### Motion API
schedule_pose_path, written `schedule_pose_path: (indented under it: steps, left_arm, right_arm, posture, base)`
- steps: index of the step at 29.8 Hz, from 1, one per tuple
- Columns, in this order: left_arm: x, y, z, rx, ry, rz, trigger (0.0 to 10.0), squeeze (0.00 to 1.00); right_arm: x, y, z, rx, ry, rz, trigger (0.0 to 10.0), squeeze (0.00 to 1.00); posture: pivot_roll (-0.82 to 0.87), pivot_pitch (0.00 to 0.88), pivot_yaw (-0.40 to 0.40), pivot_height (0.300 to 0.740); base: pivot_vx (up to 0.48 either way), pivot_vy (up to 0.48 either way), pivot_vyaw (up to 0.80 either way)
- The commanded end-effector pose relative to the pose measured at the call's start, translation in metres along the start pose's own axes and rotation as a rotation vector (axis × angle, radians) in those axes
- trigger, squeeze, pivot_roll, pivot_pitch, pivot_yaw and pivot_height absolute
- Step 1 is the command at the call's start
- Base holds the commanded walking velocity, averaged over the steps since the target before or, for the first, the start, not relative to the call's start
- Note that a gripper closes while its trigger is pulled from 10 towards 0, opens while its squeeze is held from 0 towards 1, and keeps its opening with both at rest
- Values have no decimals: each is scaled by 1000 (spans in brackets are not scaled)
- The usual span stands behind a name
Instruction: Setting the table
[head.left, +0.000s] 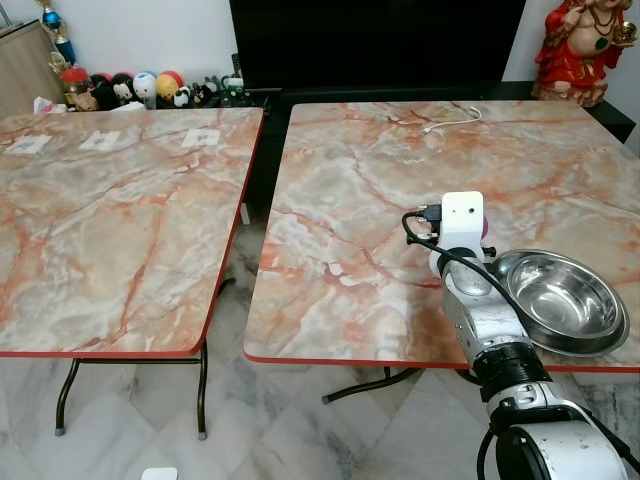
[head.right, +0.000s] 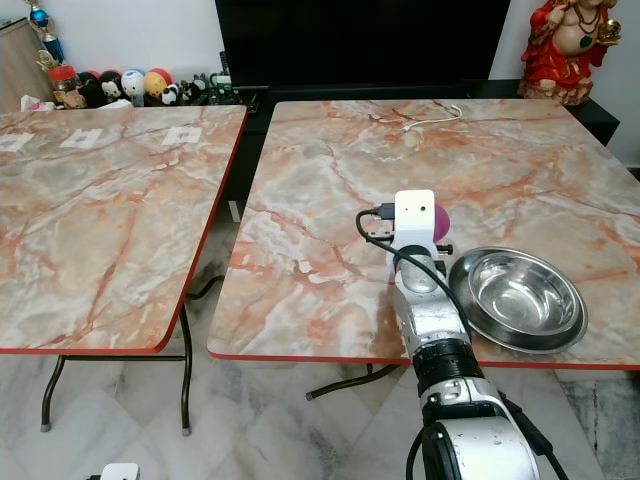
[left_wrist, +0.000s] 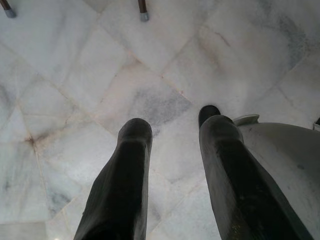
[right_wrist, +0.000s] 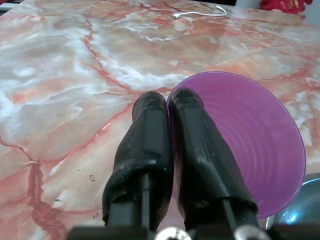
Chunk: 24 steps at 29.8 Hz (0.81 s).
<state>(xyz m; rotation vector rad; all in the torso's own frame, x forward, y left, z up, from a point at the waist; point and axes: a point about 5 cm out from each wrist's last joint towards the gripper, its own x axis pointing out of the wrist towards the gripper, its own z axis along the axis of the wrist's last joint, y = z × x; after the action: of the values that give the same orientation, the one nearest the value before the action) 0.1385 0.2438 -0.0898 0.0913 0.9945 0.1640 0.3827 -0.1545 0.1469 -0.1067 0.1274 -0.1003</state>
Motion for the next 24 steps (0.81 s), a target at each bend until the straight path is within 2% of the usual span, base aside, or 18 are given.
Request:
schedule_pose_path:
  steps: [1, 7, 15, 16, 17, 18, 21, 24]
  left_arm:
    - [-2, 4, -8, -9, 31, 7, 10000, 0]
    - [-2, 3, -9, -11, 38, 4, 10000, 0]
    - [-3, 8, -11, -10, 38, 5, 10000, 0]
    - [-3, 9, -12, -10, 38, 6, 10000, 0]
    - [-4, 9, -12, -10, 38, 6, 10000, 0]
    - [-4, 10, -12, -9, 39, 5, 10000, 0]
    - [-4, 11, -13, -9, 40, 5, 10000, 0]
    - [-4, 11, -11, -10, 38, 5, 10000, 0]
  right_arm:
    - [3, 2, 7, 11, -2, -5, 10000, 0]
    - [4, -3, -1, 34, 55, -46, 10000, 0]
    - [3, -4, -4, 34, 69, -50, 10000, 0]
    - [4, -4, -4, 36, 70, -50, 10000, 439]
    - [4, -4, -4, 36, 70, -50, 10000, 439]
    - [4, -4, -4, 37, 72, -51, 10000, 561]
    - [4, -4, -5, 36, 78, -53, 10000, 573]
    - [4, -4, -5, 36, 82, -53, 10000, 533]
  posture:
    - [-73, 0, 37, 740]
    - [-72, 0, 37, 740]
    - [-71, 0, 37, 740]
    - [-71, 0, 37, 740]
    - [-71, 0, 37, 740]
    - [-71, 0, 37, 740]
    - [-70, 0, 37, 740]
    - [-69, 0, 36, 740]
  base:
    - [0, 0, 0]
    - [0, 0, 0]
    - [0, 0, 0]
    - [0, 0, 0]
    - [0, 0, 0]
    - [0, 0, 0]
    - [0, 0, 0]
    - [0, 0, 0]
